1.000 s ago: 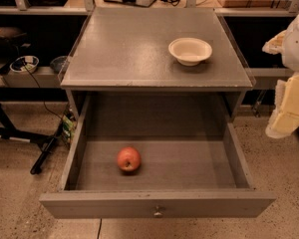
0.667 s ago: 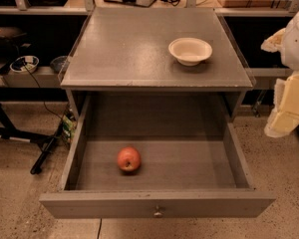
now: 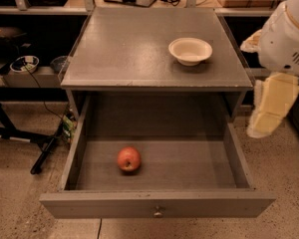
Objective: Pick apple from top drawer and place on counter
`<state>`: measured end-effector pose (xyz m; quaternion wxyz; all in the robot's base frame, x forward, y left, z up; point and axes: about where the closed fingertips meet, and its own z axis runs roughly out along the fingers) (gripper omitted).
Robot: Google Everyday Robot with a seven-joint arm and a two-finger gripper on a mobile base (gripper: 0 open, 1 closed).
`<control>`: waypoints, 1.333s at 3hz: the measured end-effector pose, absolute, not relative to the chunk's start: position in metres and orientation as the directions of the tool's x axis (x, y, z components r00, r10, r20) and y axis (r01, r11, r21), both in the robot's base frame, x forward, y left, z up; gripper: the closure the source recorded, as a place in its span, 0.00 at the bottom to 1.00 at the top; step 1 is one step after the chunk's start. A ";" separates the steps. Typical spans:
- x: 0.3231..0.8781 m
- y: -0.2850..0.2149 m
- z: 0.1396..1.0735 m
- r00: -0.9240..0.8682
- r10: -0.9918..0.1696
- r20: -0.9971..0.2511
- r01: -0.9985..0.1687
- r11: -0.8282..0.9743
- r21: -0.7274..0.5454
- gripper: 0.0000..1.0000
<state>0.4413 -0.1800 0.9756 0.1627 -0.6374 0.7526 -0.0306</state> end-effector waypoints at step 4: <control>0.456 -0.153 0.965 0.024 -0.935 -0.355 -0.973 0.060 -0.223 0.00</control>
Offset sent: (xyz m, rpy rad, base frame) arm 0.0088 0.0317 -0.0215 0.1815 0.0882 0.1580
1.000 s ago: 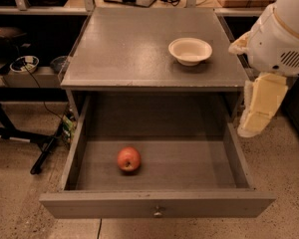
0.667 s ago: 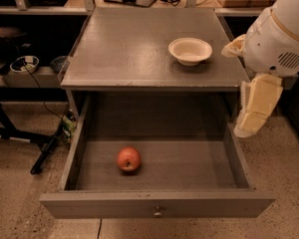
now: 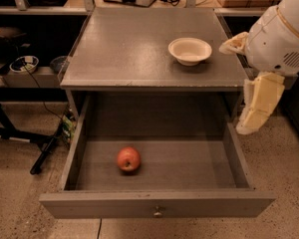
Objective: Pick apple from top drawer and place on counter
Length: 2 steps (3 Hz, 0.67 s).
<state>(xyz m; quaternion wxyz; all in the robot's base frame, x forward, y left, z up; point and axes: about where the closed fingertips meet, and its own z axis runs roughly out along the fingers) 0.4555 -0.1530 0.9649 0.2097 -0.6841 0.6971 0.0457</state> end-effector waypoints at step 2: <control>0.472 -0.137 0.960 0.103 -0.920 -0.379 -0.969 -0.007 -0.248 0.00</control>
Offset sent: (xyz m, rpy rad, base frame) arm 0.0262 0.0279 -0.0099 0.0237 -0.0365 0.1132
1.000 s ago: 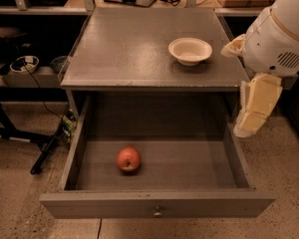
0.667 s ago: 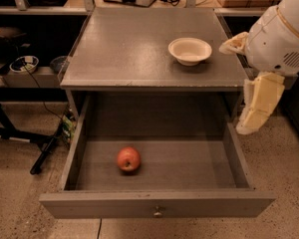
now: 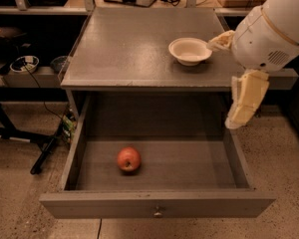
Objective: Pick apple from top drawer and place on counter
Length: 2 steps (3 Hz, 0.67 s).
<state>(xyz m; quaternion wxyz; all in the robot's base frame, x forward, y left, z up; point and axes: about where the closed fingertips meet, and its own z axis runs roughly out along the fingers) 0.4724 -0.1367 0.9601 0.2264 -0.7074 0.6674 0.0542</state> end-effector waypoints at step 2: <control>0.469 -0.082 0.933 0.174 -0.917 -0.359 -0.972 -0.101 -0.213 0.00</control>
Offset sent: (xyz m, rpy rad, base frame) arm -0.0066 0.0642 -0.0291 -0.0443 0.0358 0.1033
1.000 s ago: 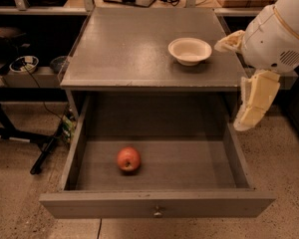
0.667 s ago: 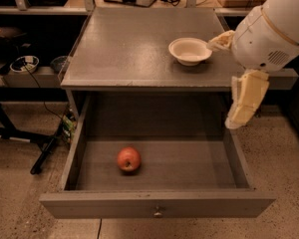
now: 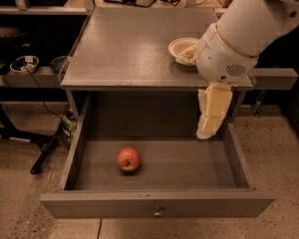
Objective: Pick apple from top drawer and place on counter
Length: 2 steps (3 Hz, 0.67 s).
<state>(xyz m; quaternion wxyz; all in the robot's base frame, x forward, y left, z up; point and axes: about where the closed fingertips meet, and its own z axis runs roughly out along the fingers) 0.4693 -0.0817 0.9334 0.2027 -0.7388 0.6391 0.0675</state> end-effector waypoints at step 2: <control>0.467 -0.083 0.926 0.176 -0.906 -0.385 -0.972 -0.097 -0.216 0.00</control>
Offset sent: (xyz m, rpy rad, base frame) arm -0.0051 -0.0060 -0.0167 0.0674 0.0029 0.0015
